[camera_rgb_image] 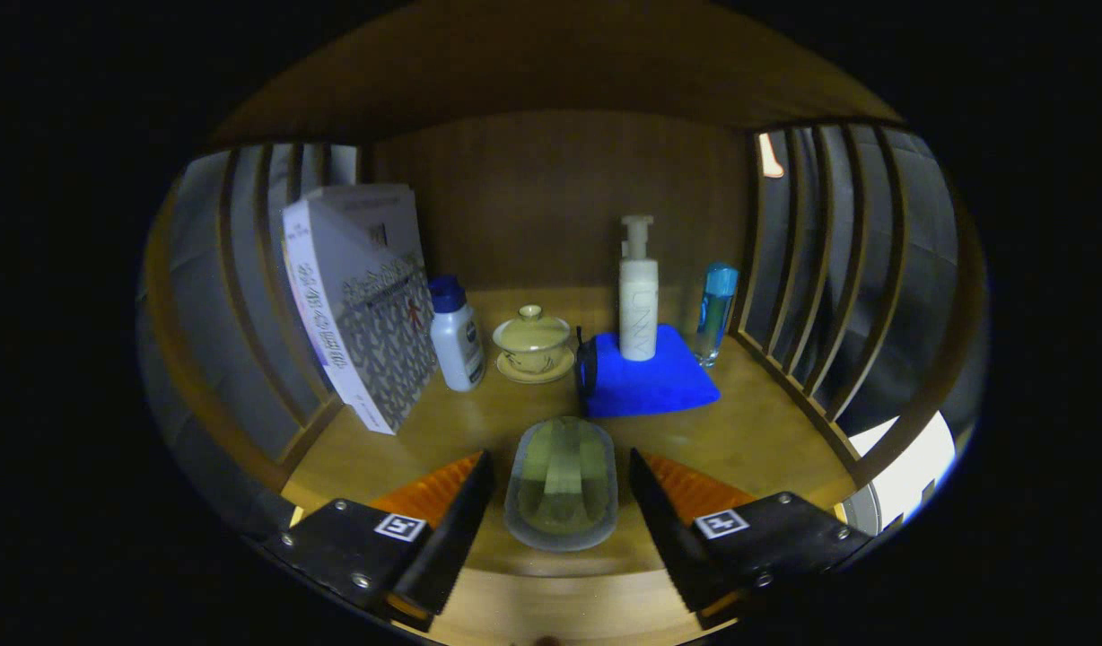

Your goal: Pull open the drawer, take out the items inside it, and place them on the countertop above the cabinet.

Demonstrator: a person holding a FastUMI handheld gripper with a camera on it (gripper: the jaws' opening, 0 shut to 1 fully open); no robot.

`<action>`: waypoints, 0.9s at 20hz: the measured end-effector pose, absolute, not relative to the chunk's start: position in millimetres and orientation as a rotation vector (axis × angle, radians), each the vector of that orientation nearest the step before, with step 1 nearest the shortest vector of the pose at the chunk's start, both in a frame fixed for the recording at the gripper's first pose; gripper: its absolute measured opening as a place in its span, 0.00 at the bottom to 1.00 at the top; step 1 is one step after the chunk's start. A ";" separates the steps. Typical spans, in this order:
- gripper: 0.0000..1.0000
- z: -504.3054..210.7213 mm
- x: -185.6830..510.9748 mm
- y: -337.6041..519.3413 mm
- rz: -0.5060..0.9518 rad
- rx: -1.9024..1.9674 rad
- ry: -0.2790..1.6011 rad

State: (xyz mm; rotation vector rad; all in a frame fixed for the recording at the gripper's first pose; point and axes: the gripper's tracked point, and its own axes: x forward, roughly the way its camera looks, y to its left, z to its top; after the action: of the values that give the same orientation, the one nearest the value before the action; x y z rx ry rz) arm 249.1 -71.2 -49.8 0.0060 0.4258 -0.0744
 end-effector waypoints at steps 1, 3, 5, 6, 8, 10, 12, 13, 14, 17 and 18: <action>0.94 -37.0 237.9 -72.6 -0.075 0.009 0.377; 0.95 -11.9 207.0 -81.3 -0.085 0.013 0.284; 0.95 12.9 174.4 -89.8 -0.095 0.039 0.188; 0.95 23.4 158.5 -93.5 -0.092 0.056 0.147; 0.95 39.5 130.4 -101.8 -0.083 0.074 0.076; 0.94 50.9 101.1 -101.9 -0.064 0.082 0.007; 0.94 53.6 67.1 -92.9 -0.029 0.087 -0.038; 0.94 52.5 53.4 -88.3 -0.015 0.086 -0.054; 0.94 50.2 38.5 -83.8 -0.006 0.088 -0.076; 0.94 30.0 -1.9 -65.0 0.030 0.099 -0.116; 0.94 20.2 -11.2 -60.3 0.040 0.094 -0.110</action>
State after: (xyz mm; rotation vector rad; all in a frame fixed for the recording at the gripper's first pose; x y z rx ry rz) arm -11.2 -60.3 20.2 0.0940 -0.1103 0.0402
